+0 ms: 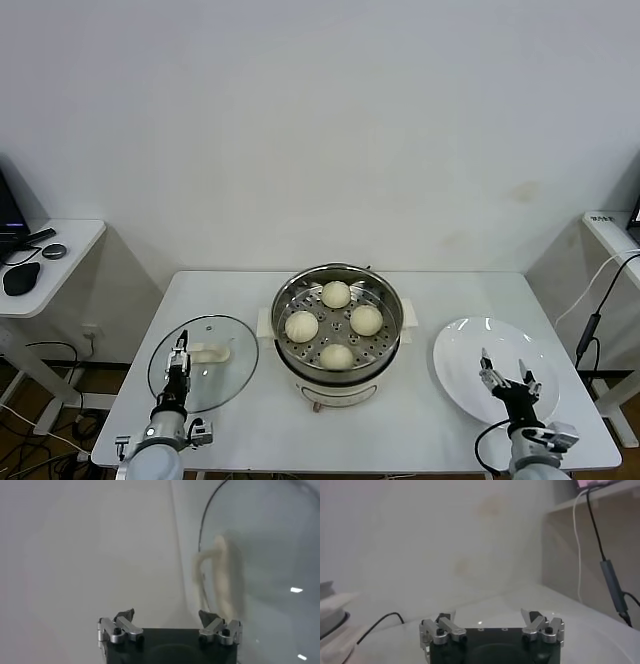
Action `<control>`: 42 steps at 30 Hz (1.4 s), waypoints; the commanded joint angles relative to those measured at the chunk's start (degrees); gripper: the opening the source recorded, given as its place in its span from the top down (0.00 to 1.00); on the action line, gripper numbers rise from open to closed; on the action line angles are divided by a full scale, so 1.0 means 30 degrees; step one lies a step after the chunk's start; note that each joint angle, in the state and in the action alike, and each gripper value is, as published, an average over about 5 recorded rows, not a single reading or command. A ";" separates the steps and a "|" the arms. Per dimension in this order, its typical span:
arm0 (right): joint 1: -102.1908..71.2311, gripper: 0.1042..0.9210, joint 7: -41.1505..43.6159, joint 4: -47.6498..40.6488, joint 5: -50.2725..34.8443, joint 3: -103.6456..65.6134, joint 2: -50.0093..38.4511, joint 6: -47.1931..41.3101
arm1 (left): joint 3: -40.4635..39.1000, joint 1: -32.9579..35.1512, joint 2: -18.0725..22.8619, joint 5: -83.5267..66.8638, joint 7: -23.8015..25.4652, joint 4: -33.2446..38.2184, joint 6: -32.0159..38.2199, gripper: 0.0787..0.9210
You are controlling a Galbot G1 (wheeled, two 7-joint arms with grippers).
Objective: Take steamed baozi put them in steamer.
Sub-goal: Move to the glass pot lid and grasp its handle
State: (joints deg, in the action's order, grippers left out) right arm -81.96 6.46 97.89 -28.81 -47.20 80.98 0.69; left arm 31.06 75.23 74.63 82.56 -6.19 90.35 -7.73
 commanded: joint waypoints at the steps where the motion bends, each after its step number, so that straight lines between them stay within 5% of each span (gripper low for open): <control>1: 0.0019 0.12 -0.0018 -0.0246 -0.0114 -0.0012 0.0139 0.0022 | -0.0186 -0.0253 -0.0076 -0.0383 -0.0349 -0.0534 0.0037 0.12; 12: -0.0023 0.12 -0.0016 -0.0318 0.0125 -0.0033 0.0355 0.0102 | -0.0141 -0.2128 0.0047 -0.0747 0.0404 -0.2235 0.0306 0.12; 29: -0.0092 0.12 -0.0015 -0.0651 0.0432 -0.0214 0.0497 0.0274 | -0.0246 -0.4019 0.0069 -0.1763 -0.0775 -0.4350 0.0689 0.12; 42: -0.0207 0.12 -0.0026 -0.0448 0.0808 -0.0165 0.0610 0.0300 | -0.0280 -0.3780 -0.0356 -0.3953 -0.0714 -0.4615 0.1909 0.17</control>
State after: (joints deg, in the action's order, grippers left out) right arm -82.48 6.37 96.34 -26.76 -47.73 82.80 1.54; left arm 30.16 64.15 73.85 74.45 -8.28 77.67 -3.73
